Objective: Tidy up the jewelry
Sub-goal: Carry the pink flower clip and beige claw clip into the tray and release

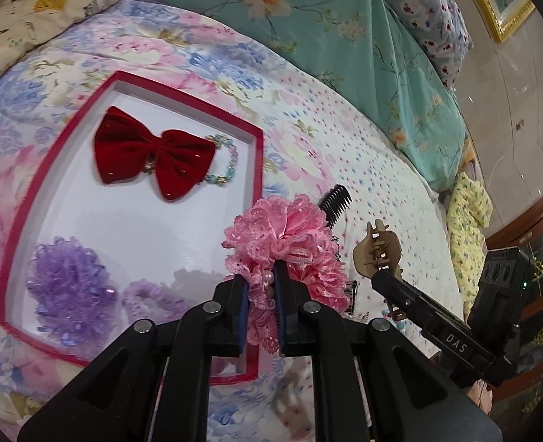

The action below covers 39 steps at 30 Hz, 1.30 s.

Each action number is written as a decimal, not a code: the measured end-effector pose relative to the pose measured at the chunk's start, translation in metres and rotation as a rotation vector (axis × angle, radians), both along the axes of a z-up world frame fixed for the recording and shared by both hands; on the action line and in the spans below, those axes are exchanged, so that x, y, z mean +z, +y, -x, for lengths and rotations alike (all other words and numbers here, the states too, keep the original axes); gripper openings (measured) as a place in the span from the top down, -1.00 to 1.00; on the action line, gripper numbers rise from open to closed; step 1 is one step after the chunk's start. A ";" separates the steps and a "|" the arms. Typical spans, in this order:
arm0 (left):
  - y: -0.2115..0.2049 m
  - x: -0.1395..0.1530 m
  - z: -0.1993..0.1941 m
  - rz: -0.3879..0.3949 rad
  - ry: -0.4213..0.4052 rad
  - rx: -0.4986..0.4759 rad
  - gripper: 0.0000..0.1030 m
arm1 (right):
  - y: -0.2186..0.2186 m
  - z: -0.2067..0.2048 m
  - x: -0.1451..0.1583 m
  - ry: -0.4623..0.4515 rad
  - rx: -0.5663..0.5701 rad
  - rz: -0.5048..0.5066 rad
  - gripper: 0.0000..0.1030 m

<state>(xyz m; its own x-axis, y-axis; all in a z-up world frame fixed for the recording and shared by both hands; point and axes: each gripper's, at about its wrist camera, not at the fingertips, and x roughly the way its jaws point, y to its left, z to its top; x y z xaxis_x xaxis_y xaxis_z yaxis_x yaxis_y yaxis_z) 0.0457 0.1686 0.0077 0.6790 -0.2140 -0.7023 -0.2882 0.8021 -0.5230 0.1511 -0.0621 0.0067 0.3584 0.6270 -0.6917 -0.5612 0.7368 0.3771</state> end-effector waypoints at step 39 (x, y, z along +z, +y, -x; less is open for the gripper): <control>0.137 -0.064 -0.051 -0.009 0.097 0.204 0.81 | 0.184 -0.032 -0.053 -0.016 0.220 0.112 0.17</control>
